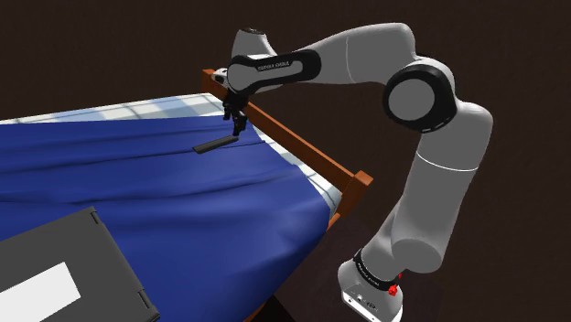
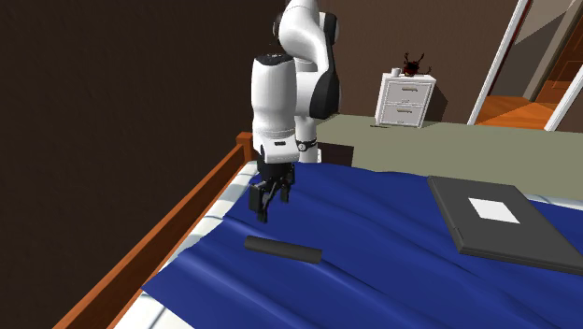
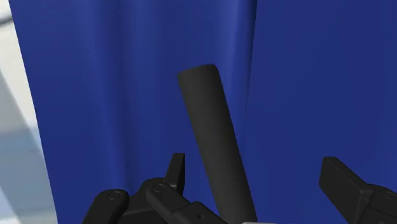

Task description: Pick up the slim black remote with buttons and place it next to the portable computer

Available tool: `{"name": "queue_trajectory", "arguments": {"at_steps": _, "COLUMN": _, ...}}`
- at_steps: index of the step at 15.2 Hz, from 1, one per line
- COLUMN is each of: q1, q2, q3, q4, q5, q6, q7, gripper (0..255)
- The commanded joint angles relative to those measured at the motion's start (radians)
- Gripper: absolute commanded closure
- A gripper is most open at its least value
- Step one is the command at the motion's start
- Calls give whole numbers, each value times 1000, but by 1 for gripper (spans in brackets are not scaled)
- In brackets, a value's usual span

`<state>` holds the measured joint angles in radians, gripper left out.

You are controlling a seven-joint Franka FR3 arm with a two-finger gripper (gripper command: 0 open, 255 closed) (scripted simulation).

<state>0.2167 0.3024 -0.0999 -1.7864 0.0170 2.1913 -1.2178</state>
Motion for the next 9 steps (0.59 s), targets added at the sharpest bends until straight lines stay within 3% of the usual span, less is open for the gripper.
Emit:
{"name": "queue_trajectory", "arguments": {"at_steps": 1, "q1": 5, "q2": 61, "q3": 20, "q4": 56, "q5": 2, "q6": -3, "q7": -57, "gripper": 0}}
{"name": "queue_trajectory", "arguments": {"at_steps": 4, "q1": 12, "q2": 153, "q3": 50, "q4": 138, "q5": -1, "q6": -5, "q7": -136, "gripper": 0}}
{"name": "queue_trajectory", "arguments": {"at_steps": 9, "q1": 12, "q2": 192, "q3": 55, "q4": 137, "q5": 0, "q6": 34, "q7": -146, "gripper": 0}}
